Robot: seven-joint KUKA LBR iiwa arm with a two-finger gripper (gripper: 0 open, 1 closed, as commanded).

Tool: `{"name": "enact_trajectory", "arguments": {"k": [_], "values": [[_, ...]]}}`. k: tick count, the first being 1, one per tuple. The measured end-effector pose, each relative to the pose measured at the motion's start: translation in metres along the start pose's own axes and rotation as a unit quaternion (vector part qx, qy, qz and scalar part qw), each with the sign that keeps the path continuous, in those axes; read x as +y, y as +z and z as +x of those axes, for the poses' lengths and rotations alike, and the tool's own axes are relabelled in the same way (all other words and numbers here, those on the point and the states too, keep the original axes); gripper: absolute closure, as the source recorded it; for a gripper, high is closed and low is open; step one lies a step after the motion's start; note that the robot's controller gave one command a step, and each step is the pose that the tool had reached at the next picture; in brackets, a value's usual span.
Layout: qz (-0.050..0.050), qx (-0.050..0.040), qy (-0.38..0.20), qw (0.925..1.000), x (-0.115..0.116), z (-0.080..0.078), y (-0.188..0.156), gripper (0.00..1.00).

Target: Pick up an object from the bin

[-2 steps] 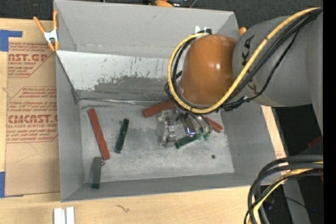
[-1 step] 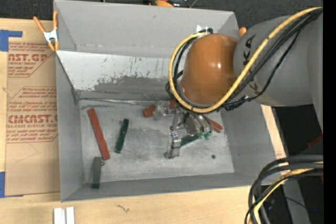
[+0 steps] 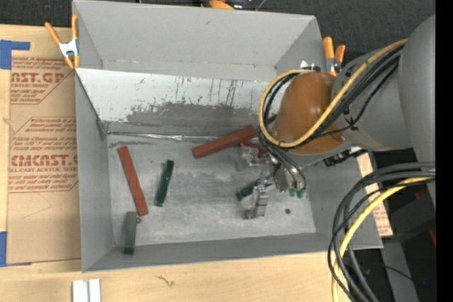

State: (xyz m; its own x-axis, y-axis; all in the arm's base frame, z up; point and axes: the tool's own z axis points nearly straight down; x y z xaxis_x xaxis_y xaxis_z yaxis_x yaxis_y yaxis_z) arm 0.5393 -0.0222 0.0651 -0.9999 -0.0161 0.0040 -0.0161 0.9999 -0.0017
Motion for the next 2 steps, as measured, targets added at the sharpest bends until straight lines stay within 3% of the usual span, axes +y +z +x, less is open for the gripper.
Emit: {"name": "enact_trajectory", "arguments": {"k": [1, 2], "values": [[-0.001, -0.0026, -0.003, 1.0000, 0.004, -0.002, -0.005, 1.00], [-0.001, -0.0061, 0.001, 1.0000, 0.001, 0.024, -0.119, 1.00]]}}
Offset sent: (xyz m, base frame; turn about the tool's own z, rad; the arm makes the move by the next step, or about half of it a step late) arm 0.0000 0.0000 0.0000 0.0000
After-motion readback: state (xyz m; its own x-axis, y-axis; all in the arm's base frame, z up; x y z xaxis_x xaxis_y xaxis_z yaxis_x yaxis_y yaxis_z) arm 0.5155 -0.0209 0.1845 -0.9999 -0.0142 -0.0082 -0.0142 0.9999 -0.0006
